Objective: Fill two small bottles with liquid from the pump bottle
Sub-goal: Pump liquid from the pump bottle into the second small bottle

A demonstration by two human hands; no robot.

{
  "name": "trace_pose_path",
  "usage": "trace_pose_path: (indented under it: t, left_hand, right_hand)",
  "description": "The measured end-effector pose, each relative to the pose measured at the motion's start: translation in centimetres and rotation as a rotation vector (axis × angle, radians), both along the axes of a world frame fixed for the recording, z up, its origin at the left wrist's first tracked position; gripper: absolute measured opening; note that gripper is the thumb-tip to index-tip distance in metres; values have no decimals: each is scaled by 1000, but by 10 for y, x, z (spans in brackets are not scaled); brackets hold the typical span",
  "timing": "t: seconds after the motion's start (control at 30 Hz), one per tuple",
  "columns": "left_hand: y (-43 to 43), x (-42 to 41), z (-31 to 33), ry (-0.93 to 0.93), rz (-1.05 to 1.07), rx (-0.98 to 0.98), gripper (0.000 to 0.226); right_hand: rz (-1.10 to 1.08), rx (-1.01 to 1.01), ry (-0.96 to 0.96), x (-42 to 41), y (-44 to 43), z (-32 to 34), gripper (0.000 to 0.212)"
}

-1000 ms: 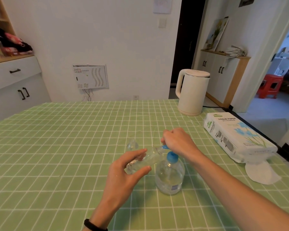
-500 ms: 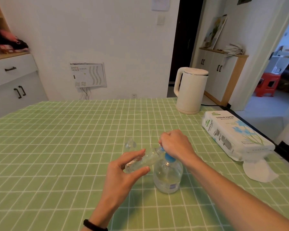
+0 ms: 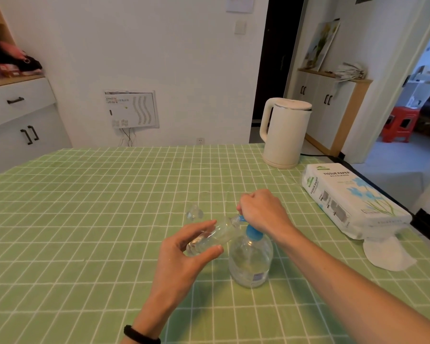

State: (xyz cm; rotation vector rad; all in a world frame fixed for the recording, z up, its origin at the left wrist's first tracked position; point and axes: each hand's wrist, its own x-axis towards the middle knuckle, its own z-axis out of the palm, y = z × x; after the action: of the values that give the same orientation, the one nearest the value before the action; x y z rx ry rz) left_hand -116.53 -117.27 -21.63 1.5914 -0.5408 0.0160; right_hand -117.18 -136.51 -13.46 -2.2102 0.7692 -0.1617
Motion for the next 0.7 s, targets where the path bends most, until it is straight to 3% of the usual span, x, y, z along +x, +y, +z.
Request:
trace_pose_path:
  t: [0.7]
  left_hand:
    - [-1,0,3,-26,-1,10,52]
  right_hand:
    - [45,-4,19,-1,-2,7,44]
